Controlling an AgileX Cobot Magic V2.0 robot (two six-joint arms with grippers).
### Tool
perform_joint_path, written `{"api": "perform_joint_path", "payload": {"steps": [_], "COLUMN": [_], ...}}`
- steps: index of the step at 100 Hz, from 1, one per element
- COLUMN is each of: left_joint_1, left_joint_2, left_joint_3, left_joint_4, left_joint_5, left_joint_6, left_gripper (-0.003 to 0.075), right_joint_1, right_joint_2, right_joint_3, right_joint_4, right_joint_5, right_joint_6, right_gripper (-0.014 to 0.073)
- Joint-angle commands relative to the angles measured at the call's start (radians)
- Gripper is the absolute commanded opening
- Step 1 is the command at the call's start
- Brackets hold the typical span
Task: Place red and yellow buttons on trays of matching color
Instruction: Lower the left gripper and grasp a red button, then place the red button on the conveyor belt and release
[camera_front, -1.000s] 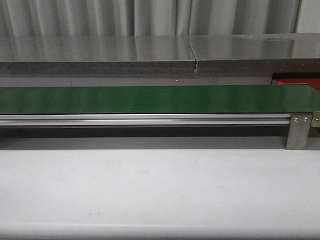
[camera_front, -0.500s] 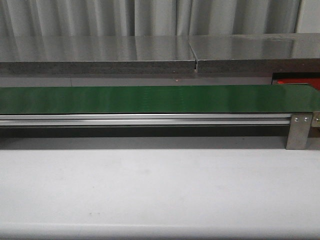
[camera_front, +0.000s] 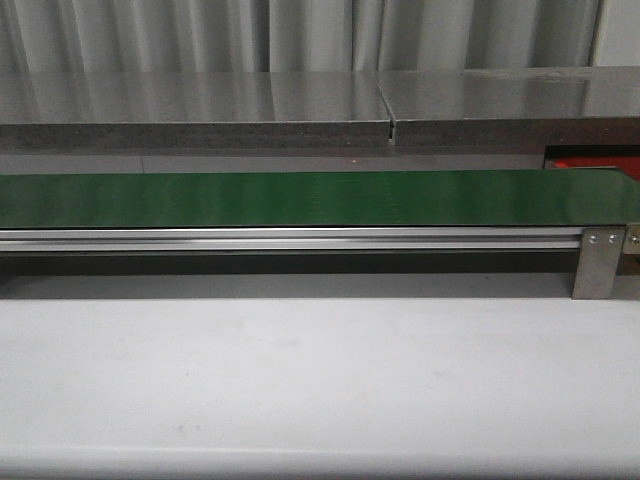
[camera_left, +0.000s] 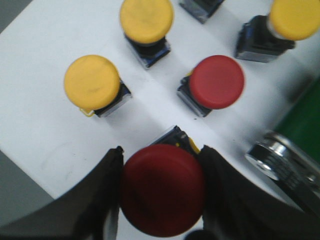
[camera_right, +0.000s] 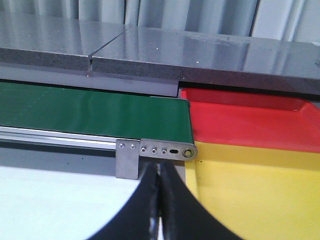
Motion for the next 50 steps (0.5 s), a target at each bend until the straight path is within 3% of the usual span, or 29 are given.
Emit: {"api": "perform_joint_path", "payload": {"steps": [1,50], "left_joint_1": [-0.041,-0.268], "left_joint_2": [-0.074,0.060], "left_joint_3": [-0.065,-0.371], "left_joint_4": [0.000,0.002], "left_joint_5": [0.000,0.105], "left_joint_6": [0.030,0.084], "left_gripper": [-0.0019,-0.0019], "right_joint_1": [-0.001,-0.001], "right_joint_2": [-0.016,-0.016], "right_joint_3": [-0.018,-0.018], "right_joint_4": [-0.015,-0.015], "right_joint_5": [-0.078,-0.078], "right_joint_6": [-0.004,-0.004], "right_gripper": [-0.0118,-0.0118]}}
